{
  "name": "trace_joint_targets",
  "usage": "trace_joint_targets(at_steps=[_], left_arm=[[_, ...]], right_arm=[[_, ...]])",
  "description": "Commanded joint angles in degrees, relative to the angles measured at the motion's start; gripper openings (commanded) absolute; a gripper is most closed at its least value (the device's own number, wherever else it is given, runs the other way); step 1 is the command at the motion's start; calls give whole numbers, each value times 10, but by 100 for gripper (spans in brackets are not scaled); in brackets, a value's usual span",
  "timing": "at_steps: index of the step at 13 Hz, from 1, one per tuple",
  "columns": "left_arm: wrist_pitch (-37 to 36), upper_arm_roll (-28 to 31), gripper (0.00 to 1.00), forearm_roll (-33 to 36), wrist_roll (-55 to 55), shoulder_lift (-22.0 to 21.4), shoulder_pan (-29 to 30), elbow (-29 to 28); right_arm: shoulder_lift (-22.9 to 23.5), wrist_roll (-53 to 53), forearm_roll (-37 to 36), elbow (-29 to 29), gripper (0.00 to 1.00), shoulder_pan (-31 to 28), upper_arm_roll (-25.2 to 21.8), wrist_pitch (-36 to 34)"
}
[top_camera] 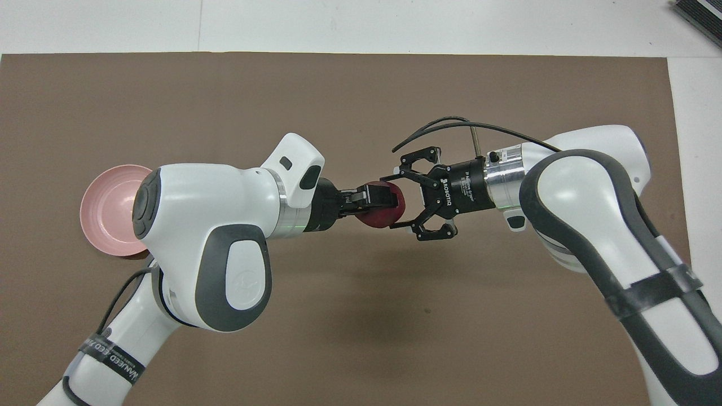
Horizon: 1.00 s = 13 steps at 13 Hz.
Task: Move apple from plate to bowl
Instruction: 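Close the right gripper on the apple and open the left gripper, then carry the apple with the right gripper while the left gripper withdraws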
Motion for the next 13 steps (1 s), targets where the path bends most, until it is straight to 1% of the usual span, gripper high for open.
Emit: trace_joint_targets(at_steps=[1,2,5,6,7,8,10,13], left_arm=[[6,4,100,20,-18,3,-10,15],[6,4,100,22,-16,3,-9,15],[-12,10,100,76,-15,-11,-1,11],[-30,14,100,91,-14,-16,4,10],[-54,16,100,121,-12,-19,21,10],[-91,16,100,168,-12,-26,36,11],[-145,16,100,250,-10,-33,61,11],[-183,16,100,327,16,-36,100,11]], right_arm=[[-8,13,6,-6,0,-6,2,3],[-8,11,4,-6,0,-7,2,2],[-7,5,0,-3,0,-10,-2,7],[-7,4,-5,4,0,-14,-3,7],[-7,3,-9,4,0,-23,-3,7],[-7,-4,-22,11,0,-31,-3,4],[-7,-13,-76,28,0,-50,-2,-1],[-6,-15,-156,53,0,-62,-3,-8]])
